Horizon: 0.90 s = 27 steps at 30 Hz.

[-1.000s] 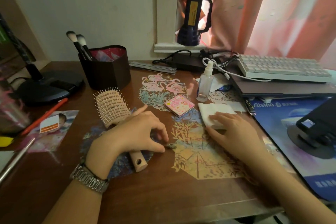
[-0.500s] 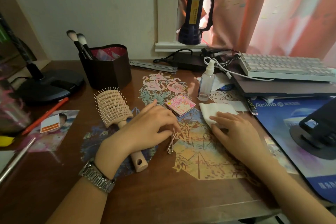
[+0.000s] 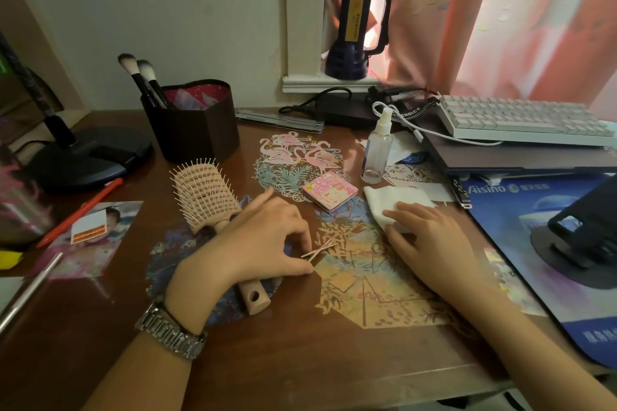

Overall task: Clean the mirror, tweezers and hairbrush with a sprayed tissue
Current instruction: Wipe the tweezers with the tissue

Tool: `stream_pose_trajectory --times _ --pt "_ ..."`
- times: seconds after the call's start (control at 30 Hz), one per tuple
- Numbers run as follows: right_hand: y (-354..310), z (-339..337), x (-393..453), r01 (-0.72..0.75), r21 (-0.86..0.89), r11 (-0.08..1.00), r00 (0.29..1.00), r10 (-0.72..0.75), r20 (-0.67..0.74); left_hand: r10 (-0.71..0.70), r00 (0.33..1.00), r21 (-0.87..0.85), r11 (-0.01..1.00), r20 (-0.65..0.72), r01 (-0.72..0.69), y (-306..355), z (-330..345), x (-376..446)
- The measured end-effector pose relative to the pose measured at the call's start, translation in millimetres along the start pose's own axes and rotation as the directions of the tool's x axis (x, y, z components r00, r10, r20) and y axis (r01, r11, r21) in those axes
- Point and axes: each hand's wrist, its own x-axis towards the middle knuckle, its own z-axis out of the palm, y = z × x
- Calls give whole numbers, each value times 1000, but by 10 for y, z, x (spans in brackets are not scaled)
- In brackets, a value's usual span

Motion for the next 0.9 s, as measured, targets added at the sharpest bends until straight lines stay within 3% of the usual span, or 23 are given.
stream_pose_trajectory --times 0.43,0.73,0.9 --pt "-127 -72 -38 51 73 996 999 -50 -20 -94 990 -13 996 -104 93 -116 29 37" --pt "-339 -158 -81 45 212 976 982 -82 170 -91 986 -2 996 -139 92 -104 71 74" --pt "-452 -39 -108 191 100 976 947 -210 243 -94 982 -9 996 -162 94 -108 86 82"
